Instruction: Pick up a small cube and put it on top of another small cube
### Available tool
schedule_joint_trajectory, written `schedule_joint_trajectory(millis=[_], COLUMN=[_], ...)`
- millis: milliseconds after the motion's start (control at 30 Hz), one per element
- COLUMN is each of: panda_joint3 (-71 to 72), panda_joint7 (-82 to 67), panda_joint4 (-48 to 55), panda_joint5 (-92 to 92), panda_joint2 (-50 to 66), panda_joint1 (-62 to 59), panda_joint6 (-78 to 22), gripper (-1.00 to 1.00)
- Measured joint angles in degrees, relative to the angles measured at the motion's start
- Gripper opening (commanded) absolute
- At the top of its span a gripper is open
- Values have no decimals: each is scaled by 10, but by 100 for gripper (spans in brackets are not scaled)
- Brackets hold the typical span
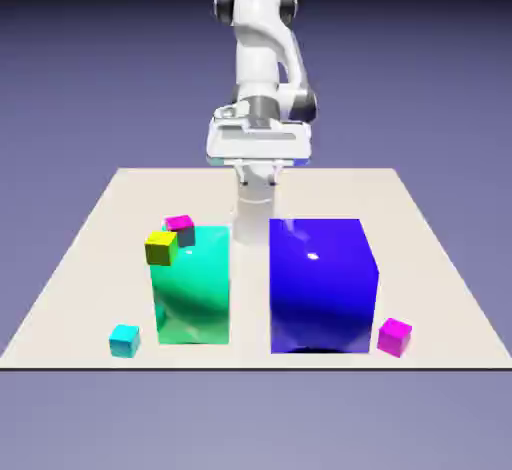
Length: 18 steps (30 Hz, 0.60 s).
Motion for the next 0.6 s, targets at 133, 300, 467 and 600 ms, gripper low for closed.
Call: schedule_joint_trajectory(millis=[133,300,467,600], panda_joint3=[-51,-118,-185,-238], panda_joint7=[21,49,76,98], panda_joint4=[58,134,211,272], panda_joint5=[92,205,319,409], panda_joint2=[54,132,210,273], panda_joint1=[20,41,62,77], panda_joint6=[-98,-222,-347,-447], gripper=[0,0,0,0])
